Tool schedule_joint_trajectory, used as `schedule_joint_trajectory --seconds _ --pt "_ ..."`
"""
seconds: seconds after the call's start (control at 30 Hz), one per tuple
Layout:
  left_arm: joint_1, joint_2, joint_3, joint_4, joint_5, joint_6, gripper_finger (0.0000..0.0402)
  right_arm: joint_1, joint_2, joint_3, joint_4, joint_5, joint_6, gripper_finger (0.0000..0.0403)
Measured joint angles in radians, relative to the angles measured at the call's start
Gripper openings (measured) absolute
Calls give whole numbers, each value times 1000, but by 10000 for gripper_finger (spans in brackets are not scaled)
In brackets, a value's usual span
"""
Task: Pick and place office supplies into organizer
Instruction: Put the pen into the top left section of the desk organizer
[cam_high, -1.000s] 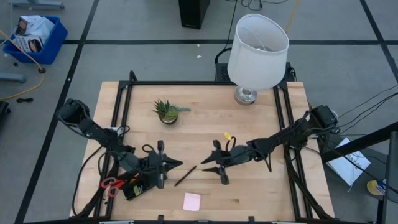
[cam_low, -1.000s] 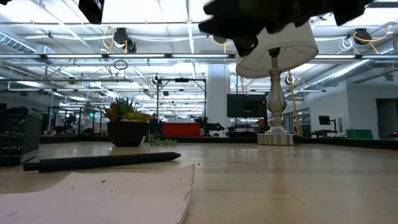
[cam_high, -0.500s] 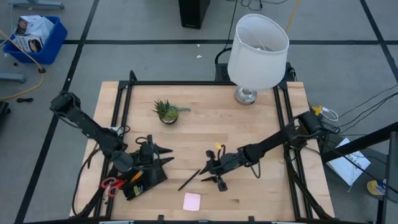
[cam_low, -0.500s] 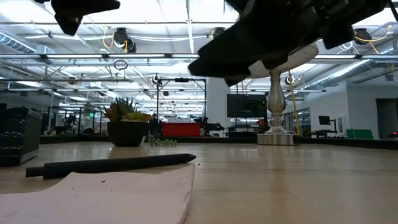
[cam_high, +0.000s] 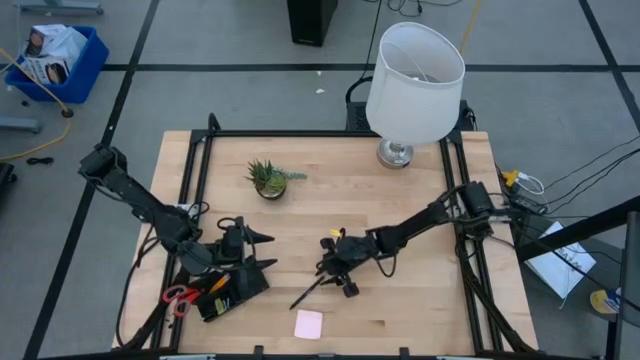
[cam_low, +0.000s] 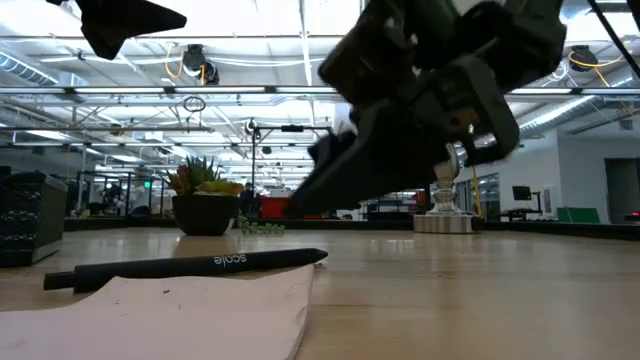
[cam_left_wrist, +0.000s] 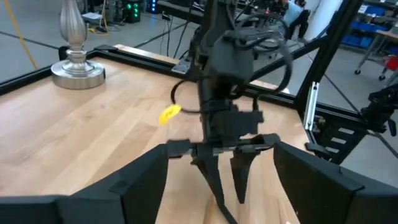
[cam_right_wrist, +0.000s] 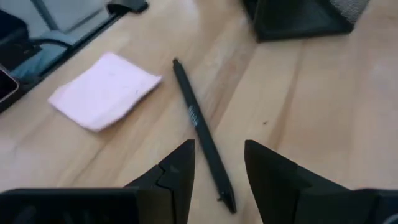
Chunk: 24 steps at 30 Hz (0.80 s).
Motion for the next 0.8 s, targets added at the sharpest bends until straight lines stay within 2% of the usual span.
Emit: schedule_joint_trajectory --seconds 0.1,0.4,0.5,0.7,0.8 --pt "0 0 0 0 1 -13 302 -6 44 0 22 -39 0 132" --pt "0 0 0 -1 2 -36 299 6 161 2 152 -39 2 119" --pt "0 0 0 -1 4 -47 303 -1 164 2 152 -39 29 96" --pt "0 0 0 -1 10 -51 301 -1 162 -10 143 -35 38 22" --pt "0 0 0 -1 11 -50 303 -1 162 -10 159 -32 59 22"
